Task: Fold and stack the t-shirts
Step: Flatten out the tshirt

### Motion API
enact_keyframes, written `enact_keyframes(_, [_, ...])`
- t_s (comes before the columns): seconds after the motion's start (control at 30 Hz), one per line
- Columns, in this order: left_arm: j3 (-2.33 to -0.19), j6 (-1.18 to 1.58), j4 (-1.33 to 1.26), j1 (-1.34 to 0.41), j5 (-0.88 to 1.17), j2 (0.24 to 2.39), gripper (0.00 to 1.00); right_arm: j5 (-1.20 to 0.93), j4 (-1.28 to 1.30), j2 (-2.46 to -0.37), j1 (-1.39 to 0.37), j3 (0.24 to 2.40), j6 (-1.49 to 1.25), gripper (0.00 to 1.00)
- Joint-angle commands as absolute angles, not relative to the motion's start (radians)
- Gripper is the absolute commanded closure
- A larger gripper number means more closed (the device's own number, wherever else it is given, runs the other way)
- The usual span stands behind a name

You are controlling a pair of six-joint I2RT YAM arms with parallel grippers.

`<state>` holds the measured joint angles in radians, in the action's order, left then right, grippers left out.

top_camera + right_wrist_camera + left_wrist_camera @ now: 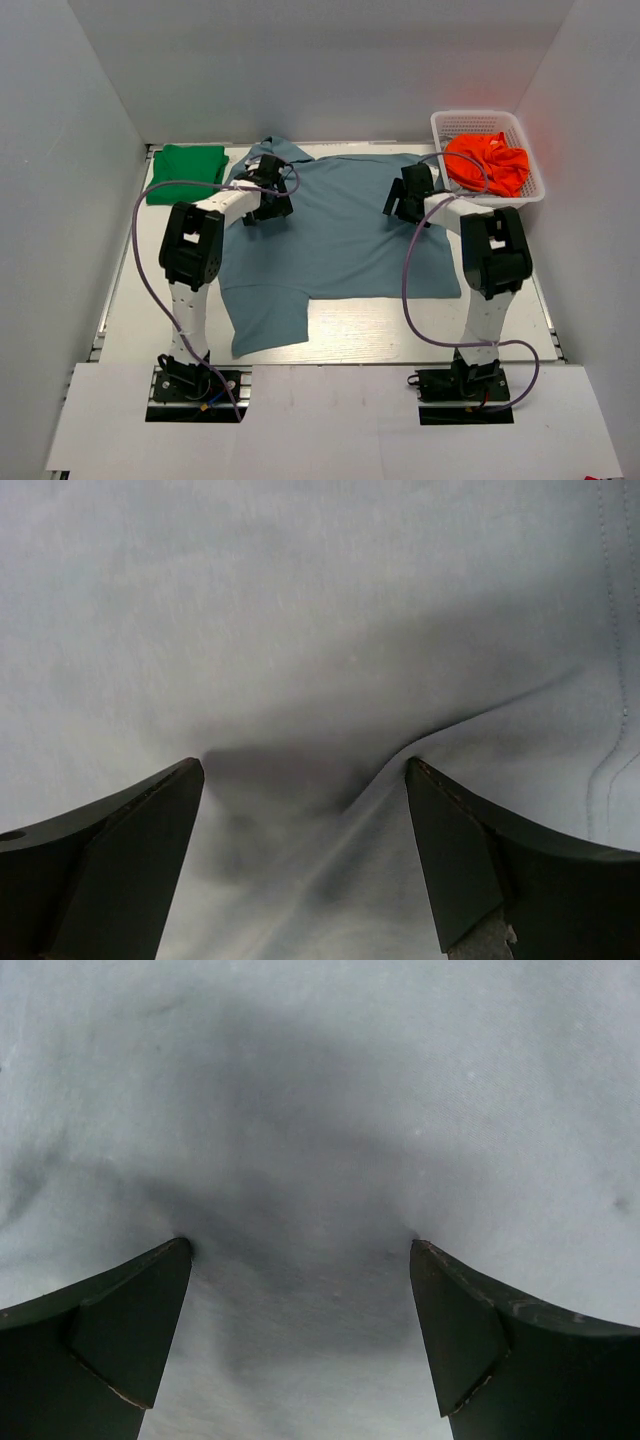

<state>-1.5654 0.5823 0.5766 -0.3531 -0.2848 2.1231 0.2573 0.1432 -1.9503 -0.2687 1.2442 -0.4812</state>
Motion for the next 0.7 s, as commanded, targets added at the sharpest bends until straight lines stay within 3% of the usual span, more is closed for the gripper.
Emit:
enact_keyframes(0.0, [-1.661, 0.555, 0.552, -0.322, -0.229, 2.180, 0.00, 0.325, 0.231, -2.035, -0.261, 1.365, -0.499, 0.12])
enact_keyframes(0.17, [-1.801, 0.520, 0.604, -0.311, -0.218, 2.233, 0.00, 0.330, 0.277, -2.056, -0.267, 1.446, -0.485, 0.12])
enact_keyframes(0.3, [-1.747, 0.497, 0.633, -0.311, -0.236, 2.110, 0.00, 0.321, 0.284, -1.938, -0.272, 1.416, -0.465, 0.12])
enact_keyframes(0.53, [-1.311, 0.644, 0.667, -0.344, -0.126, 1.630, 0.00, 0.249, 0.155, -1.619, -0.264, 1.074, -0.520, 0.10])
enact_keyframes(0.67, [-1.097, 0.725, 0.813, -0.344, -0.037, 1.424, 0.00, 0.229, 0.112, -1.480, -0.271, 0.940, -0.545, 0.10])
